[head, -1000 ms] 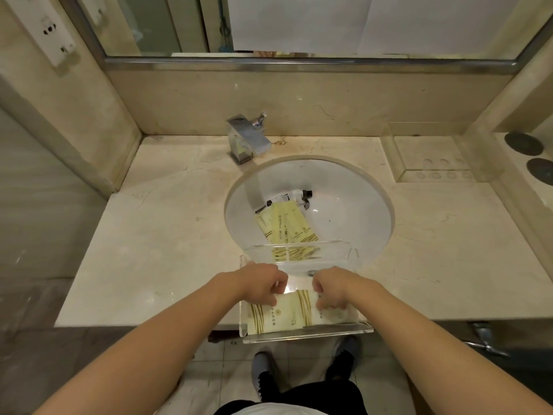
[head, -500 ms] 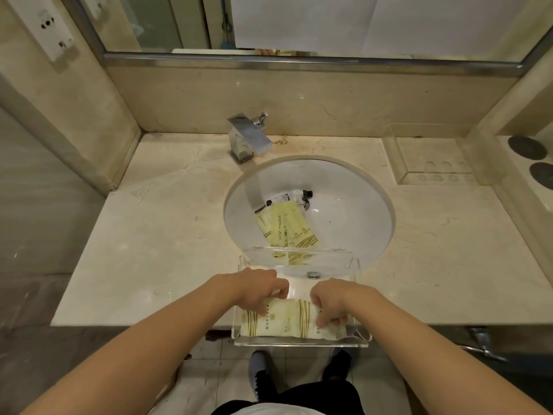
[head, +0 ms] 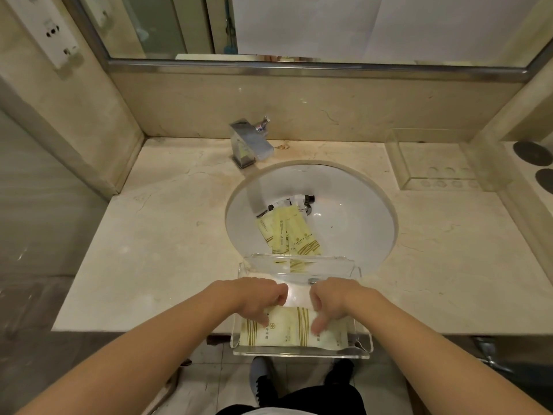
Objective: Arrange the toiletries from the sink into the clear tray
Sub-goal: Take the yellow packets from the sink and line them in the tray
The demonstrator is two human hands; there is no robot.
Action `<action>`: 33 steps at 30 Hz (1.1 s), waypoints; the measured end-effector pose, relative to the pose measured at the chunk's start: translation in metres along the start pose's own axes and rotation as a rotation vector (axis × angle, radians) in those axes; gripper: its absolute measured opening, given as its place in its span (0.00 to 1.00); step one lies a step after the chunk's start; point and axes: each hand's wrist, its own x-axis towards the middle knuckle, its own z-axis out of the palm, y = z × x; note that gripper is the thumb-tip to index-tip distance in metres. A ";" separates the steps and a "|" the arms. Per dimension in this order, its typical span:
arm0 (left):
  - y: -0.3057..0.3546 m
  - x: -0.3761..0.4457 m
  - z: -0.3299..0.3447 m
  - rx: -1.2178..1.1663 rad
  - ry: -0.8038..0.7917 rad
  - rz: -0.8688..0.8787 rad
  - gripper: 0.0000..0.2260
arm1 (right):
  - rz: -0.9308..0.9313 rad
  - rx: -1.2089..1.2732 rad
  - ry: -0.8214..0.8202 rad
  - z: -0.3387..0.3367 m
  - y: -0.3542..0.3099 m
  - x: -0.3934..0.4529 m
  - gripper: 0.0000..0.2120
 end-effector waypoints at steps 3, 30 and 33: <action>0.000 0.003 -0.012 -0.222 0.049 -0.021 0.13 | -0.047 0.116 0.151 -0.009 0.004 0.007 0.18; -0.098 0.142 -0.070 -1.557 0.539 -0.777 0.11 | -0.242 0.245 -0.035 -0.087 -0.013 0.168 0.24; -0.104 0.151 -0.065 -1.617 0.506 -0.788 0.16 | -0.252 -0.009 -0.159 -0.081 -0.014 0.185 0.25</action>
